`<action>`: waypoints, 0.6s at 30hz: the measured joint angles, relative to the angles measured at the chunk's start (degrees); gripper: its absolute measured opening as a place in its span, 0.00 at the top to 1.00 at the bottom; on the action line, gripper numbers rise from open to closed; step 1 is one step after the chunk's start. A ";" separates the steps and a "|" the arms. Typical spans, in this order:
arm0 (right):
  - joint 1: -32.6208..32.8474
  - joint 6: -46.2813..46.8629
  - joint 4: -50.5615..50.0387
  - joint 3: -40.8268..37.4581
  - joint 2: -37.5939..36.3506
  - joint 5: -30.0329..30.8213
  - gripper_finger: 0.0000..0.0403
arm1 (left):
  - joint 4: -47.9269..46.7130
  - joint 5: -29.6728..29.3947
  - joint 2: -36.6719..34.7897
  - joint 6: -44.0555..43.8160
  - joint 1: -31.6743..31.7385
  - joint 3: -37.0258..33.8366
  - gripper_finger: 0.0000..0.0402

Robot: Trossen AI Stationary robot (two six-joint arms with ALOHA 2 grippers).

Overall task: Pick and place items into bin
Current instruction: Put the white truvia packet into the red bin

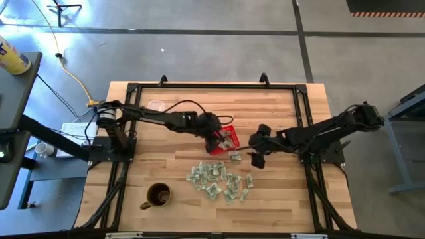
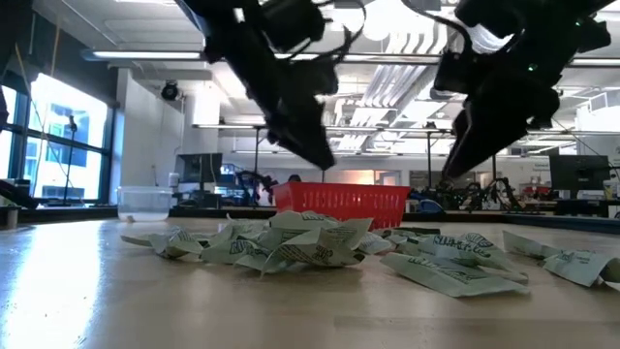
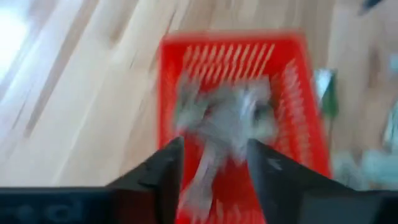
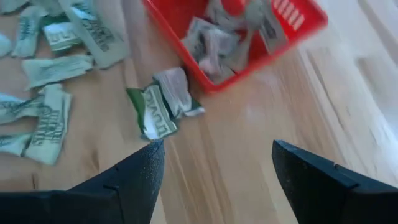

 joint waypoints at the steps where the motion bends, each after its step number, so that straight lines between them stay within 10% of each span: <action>1: 0.20 -1.49 0.95 0.00 0.26 -0.31 0.29 | -2.26 -0.01 -0.82 -0.29 0.03 1.04 0.43; 8: 1.56 -3.61 4.30 -0.06 6.71 -7.60 0.29 | -16.24 1.30 -5.88 -3.82 -0.64 3.51 0.30; 18: 2.20 0.16 16.59 -0.02 16.67 -7.03 0.32 | -24.03 -2.09 -9.08 -9.29 -6.07 -0.42 0.44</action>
